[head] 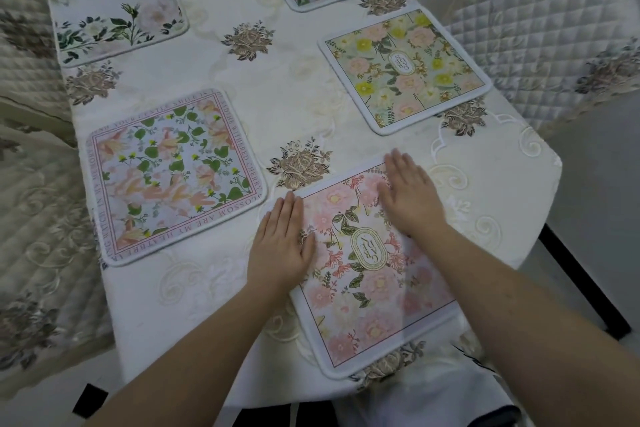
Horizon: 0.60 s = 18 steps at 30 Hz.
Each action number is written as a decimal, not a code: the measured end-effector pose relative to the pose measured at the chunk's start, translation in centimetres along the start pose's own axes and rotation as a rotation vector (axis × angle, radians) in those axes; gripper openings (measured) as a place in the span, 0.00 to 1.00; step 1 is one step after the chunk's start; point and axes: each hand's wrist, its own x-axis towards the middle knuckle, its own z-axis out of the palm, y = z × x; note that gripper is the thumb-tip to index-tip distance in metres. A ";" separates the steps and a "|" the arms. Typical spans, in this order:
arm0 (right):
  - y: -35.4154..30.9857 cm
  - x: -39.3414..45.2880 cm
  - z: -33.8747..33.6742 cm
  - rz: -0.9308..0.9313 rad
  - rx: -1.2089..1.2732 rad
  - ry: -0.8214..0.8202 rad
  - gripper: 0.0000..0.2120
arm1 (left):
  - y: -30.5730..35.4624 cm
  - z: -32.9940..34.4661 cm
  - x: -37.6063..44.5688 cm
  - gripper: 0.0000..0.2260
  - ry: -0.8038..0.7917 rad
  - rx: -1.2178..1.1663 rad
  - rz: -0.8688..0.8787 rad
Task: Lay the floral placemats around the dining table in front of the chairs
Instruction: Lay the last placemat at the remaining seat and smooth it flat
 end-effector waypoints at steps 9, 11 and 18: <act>-0.7 -4.7 -1.8 0.027 0.105 0.093 0.25 | 1.7 -1.4 0.0 0.25 -0.097 0.117 -0.026; -3.4 -6.7 -1.1 0.008 0.178 0.107 0.25 | 4.1 -1.6 -1.4 0.25 -0.042 0.045 0.017; -5.6 -12.6 2.4 -0.053 0.094 -0.014 0.27 | 9.1 1.3 -7.7 0.25 -0.060 -0.004 0.100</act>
